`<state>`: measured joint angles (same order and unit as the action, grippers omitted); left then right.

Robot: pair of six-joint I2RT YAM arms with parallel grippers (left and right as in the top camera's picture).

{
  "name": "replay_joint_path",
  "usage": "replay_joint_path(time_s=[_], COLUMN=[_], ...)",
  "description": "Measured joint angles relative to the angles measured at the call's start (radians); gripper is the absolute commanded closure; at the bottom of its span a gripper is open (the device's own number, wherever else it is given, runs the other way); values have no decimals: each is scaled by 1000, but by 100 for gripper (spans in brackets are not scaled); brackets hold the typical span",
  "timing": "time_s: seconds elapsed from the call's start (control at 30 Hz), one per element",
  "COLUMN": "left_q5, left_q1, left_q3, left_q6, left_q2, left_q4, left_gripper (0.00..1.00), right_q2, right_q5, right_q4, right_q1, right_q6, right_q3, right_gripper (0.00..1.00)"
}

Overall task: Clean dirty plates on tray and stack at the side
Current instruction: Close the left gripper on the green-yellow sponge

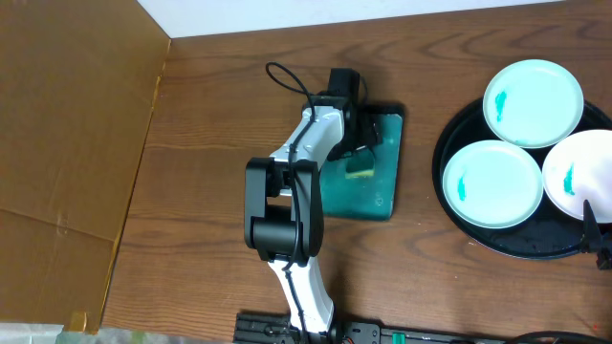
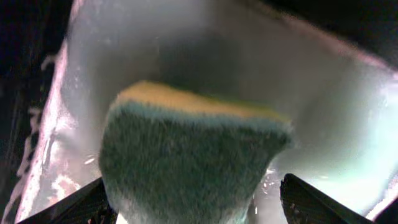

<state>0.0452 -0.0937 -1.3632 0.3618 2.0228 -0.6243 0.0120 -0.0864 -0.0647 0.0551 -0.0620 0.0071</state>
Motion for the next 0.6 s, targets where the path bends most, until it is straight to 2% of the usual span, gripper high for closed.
replay_joint_path(time_s=[0.17,0.33,0.5,0.6], left_q5=[0,0,0,0], left_q1=[0,0,0,0], left_q3=[0,0,0,0], left_q6=[0,0,-2,0], left_q2=[-4,-39,-61,-61], left_q4=[-65,-84,-56,-20], left_gripper=[26,27,47,48], right_q2=[0,0,0,0], right_q5=[0,0,0,0], right_q4=[0,0,0,0], right_q1=[0,0,0,0], right_q6=[0,0,0,0], right_q3=[0,0,0,0], right_gripper=[1,1,1,1])
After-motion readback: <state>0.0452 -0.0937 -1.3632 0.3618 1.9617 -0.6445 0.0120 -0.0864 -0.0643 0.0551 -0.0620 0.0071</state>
